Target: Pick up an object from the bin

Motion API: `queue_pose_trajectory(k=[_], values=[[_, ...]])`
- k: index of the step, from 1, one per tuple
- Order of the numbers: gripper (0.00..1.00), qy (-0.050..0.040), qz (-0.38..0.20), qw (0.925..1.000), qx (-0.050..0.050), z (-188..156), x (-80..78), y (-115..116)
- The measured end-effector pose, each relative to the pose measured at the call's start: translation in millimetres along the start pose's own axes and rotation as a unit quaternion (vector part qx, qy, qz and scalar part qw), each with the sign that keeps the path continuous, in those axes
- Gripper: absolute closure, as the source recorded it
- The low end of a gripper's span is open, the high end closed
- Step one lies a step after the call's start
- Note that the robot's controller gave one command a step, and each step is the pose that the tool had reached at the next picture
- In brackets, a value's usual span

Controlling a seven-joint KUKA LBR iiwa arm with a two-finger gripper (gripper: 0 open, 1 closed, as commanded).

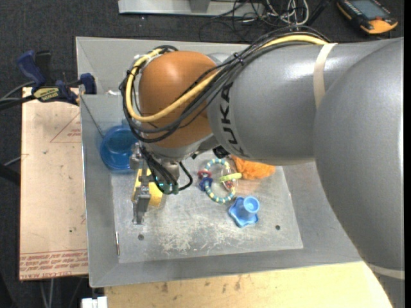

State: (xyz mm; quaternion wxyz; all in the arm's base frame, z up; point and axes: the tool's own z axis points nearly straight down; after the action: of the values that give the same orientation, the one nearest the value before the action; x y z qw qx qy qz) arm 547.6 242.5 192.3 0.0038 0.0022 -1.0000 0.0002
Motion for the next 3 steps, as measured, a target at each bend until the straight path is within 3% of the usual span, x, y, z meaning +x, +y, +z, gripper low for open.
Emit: queue_pose_trajectory(k=[1,2,3], values=[[0.00,-0.0039,0.002,1.0000,-0.001,-5,-2.1,-1],[0.00,-0.0079,-0.039,0.9992,-0.002,22,-42.8,-10],[0.00,-0.0088,-0.101,0.9948,-0.001,78,-74.0,-23]])
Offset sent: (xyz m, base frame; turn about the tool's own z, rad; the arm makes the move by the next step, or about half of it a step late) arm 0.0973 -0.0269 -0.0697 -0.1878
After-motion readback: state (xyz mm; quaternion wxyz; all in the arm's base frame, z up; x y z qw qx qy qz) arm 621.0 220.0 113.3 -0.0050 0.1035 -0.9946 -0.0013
